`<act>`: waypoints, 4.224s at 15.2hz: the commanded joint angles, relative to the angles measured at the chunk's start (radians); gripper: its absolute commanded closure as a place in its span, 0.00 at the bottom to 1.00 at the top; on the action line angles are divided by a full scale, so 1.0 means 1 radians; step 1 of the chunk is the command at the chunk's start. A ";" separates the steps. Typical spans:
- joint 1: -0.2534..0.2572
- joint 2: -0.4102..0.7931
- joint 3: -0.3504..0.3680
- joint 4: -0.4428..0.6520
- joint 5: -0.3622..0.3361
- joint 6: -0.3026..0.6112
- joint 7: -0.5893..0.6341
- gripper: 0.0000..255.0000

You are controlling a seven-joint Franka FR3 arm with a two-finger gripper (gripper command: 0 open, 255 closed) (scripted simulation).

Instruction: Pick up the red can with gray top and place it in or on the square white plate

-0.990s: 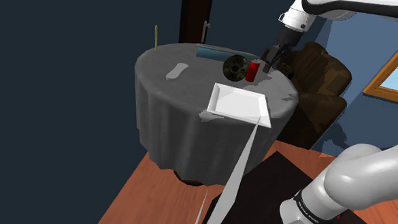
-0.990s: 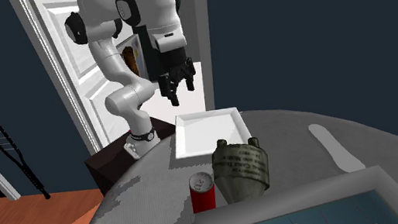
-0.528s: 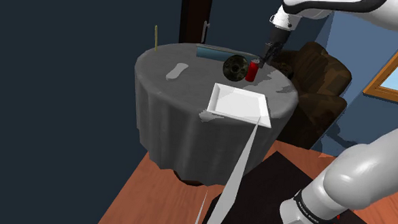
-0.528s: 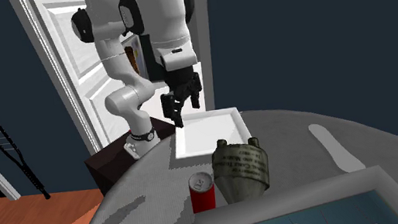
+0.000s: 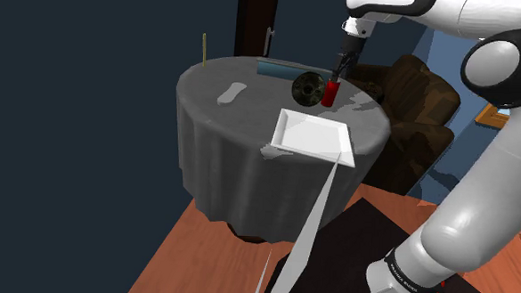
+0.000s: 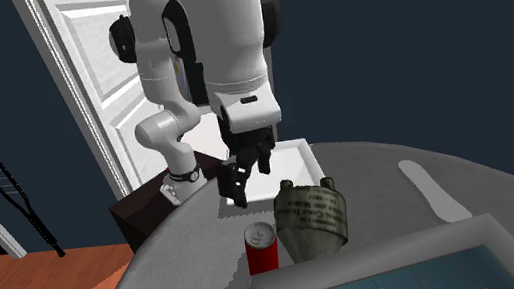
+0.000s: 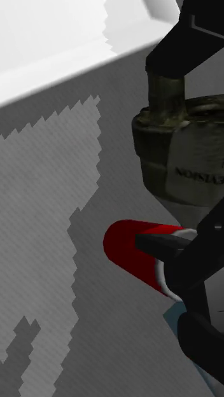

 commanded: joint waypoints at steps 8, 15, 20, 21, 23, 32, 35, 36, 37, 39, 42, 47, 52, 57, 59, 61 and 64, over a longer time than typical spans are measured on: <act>-0.106 0.363 -0.017 0.448 0.075 -0.129 -0.093 0.00; -0.088 0.329 -0.018 0.307 0.066 -0.022 -0.094 0.00; -0.087 0.330 -0.019 0.307 0.066 -0.022 -0.094 0.00; -0.087 0.330 -0.019 0.307 0.066 -0.022 -0.094 0.00; -0.087 0.328 -0.019 0.306 0.066 -0.023 -0.094 1.00; -0.087 0.329 -0.019 0.307 0.066 -0.022 -0.094 1.00; -0.093 0.338 -0.019 0.361 0.068 -0.067 -0.094 1.00; -0.096 0.342 -0.019 0.380 0.069 -0.083 -0.094 1.00; -0.098 0.346 -0.019 0.400 0.071 -0.099 -0.094 1.00; -0.104 0.356 -0.019 0.444 0.074 -0.132 -0.094 1.00; -0.115 0.376 -0.018 0.516 0.079 -0.185 -0.094 1.00; -0.142 0.428 -0.015 0.671 0.095 -0.287 -0.093 1.00; -0.089 0.329 -0.020 0.553 0.069 -0.266 -0.066 1.00; 0.030 0.099 -0.006 0.239 -0.004 -0.174 0.027 1.00; 0.064 0.024 0.009 0.148 -0.027 -0.154 0.071 1.00; 0.094 -0.044 0.027 0.069 -0.047 -0.141 0.116 1.00; 0.131 -0.138 0.059 -0.032 -0.069 -0.129 0.185 1.00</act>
